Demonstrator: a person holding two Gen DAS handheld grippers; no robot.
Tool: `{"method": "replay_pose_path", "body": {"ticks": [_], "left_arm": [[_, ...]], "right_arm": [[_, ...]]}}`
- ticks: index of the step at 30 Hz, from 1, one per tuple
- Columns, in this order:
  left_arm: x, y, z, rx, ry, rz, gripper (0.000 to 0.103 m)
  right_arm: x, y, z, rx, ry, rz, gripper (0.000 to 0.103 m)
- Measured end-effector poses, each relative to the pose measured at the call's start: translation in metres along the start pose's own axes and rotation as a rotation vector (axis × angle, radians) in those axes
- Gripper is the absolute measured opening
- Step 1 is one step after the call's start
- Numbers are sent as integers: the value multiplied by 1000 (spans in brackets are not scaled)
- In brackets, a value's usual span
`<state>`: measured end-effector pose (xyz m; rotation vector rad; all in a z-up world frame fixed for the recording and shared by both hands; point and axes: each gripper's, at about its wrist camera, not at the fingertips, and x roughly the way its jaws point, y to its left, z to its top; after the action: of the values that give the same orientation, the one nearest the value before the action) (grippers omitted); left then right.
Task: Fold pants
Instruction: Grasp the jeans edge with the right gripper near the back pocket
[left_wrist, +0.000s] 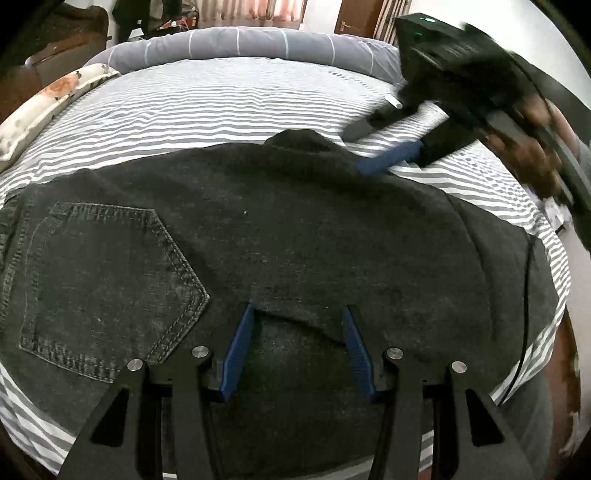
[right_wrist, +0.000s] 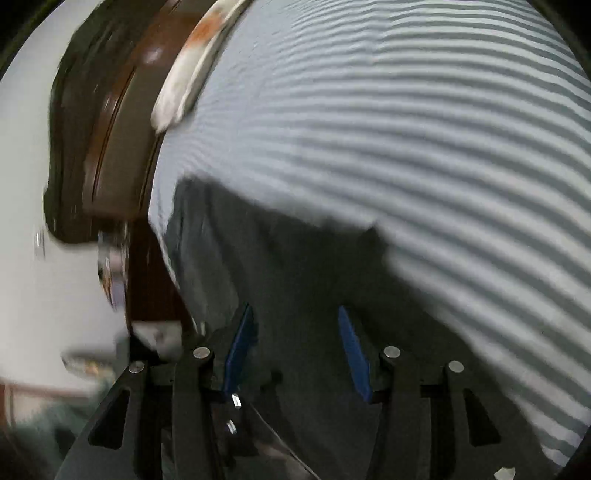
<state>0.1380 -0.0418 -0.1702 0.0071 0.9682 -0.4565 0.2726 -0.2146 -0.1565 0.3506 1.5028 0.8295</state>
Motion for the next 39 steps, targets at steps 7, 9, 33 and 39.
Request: {"method": "replay_pose_path", "body": {"ticks": [7,9,33,39], "left_arm": [[1,-1,0,1,-4,1,51],[0,0,0,-5,-2,-2,51],[-1,-9,-3,11,-12,14,54],[-3,-11,-4,13,-14,12,55]], "right_arm": [[-22,11,8,-58,-176,-76,46],[-25,0,27,-23,-183,-61,47],[29,-20,41,23,-82,232,56],[18,-9,54,-2,-172,150,6]]}}
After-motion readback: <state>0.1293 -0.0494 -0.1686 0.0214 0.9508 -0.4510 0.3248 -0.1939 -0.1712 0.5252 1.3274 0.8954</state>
